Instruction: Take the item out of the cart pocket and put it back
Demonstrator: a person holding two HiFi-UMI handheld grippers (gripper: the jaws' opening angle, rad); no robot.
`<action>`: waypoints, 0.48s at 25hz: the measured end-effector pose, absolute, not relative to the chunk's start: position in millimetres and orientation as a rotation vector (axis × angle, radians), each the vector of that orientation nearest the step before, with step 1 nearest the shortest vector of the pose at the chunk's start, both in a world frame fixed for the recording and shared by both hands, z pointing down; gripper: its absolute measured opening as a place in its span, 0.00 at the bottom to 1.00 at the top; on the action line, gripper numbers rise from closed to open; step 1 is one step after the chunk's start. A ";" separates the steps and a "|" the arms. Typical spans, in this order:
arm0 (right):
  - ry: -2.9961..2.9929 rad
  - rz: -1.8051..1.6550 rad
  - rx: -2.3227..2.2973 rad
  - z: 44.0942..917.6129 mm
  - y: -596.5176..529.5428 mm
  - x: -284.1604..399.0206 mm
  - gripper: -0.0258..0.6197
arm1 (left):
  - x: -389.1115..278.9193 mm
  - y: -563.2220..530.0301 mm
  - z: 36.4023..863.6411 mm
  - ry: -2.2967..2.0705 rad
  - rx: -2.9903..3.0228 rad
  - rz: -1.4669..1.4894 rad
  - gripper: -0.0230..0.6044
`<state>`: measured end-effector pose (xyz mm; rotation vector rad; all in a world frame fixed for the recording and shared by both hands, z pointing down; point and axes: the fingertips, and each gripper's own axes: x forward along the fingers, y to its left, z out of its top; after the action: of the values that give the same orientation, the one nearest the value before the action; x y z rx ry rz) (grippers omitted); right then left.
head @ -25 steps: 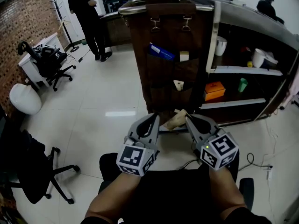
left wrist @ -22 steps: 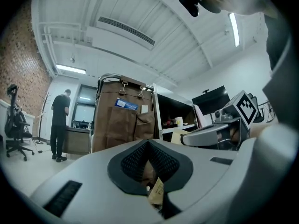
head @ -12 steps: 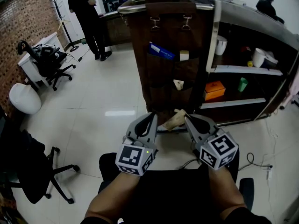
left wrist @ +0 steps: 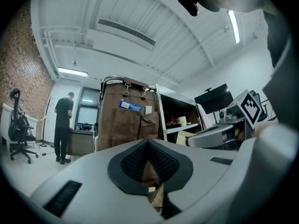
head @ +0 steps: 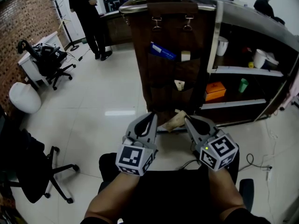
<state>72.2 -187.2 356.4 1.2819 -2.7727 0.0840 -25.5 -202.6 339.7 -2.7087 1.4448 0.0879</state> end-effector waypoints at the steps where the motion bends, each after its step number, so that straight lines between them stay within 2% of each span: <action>1: -2.774 0.083 1.283 356.1 -187.4 72.3 0.07 | -24.5 -202.2 340.4 1.437 -2.698 0.072 0.04; 12: -2.783 -0.091 1.339 310.3 -205.6 76.1 0.07 | -26.6 -204.0 343.0 1.439 -2.687 0.054 0.04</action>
<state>76.1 -205.6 310.3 1.3395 -2.7826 -0.0912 -26.6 -204.0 343.0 -2.6874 1.4389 0.0540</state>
